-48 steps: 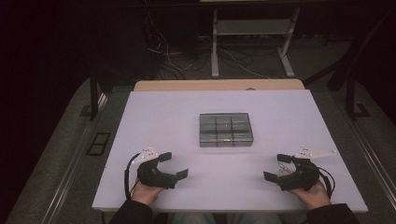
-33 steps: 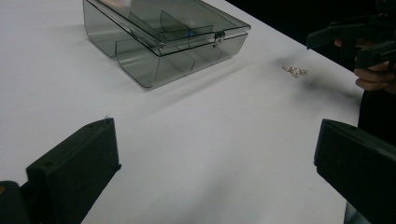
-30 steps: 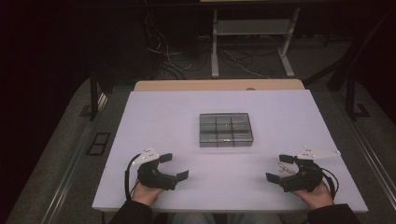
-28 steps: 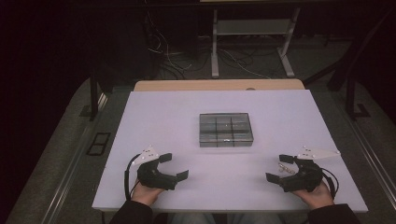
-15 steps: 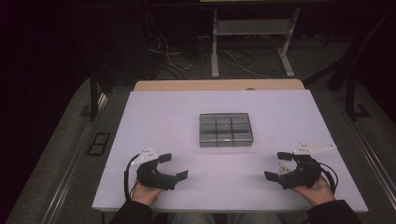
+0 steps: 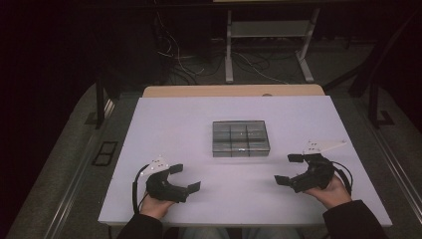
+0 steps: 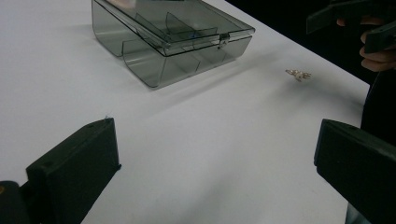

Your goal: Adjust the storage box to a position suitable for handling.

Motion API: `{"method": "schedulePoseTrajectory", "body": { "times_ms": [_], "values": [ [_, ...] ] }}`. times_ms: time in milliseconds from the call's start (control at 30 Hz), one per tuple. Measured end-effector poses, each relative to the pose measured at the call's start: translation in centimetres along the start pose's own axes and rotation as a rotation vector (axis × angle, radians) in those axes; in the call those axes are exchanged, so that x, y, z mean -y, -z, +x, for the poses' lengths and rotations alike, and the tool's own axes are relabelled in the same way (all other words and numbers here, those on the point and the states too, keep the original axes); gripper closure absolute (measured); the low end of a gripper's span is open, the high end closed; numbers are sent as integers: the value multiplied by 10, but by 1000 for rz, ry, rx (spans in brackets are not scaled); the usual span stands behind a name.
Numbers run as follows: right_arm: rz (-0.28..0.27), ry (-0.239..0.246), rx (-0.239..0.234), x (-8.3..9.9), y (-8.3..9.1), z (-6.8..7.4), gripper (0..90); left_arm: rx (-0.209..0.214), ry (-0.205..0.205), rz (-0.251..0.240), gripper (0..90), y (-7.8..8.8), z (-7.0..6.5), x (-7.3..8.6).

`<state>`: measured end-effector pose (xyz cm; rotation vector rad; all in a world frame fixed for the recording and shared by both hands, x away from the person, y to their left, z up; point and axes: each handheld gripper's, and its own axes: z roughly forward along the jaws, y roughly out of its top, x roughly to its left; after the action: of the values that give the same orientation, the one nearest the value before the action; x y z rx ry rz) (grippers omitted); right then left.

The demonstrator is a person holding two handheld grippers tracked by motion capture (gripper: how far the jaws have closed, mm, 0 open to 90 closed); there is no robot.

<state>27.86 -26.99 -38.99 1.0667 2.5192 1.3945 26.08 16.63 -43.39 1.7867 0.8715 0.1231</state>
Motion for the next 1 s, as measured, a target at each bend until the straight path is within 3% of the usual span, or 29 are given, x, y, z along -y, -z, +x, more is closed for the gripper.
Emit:
{"method": "schedulePoseTrajectory", "body": {
  "times_ms": [567,1000],
  "values": [
    [-5,20,-27,-24,-9,-1,4,0,5,0,0,0,0,0],
    [-19,47,-30,-53,-17,-3,4,-1,4,-2,0,0,1,0]
  ]
}}
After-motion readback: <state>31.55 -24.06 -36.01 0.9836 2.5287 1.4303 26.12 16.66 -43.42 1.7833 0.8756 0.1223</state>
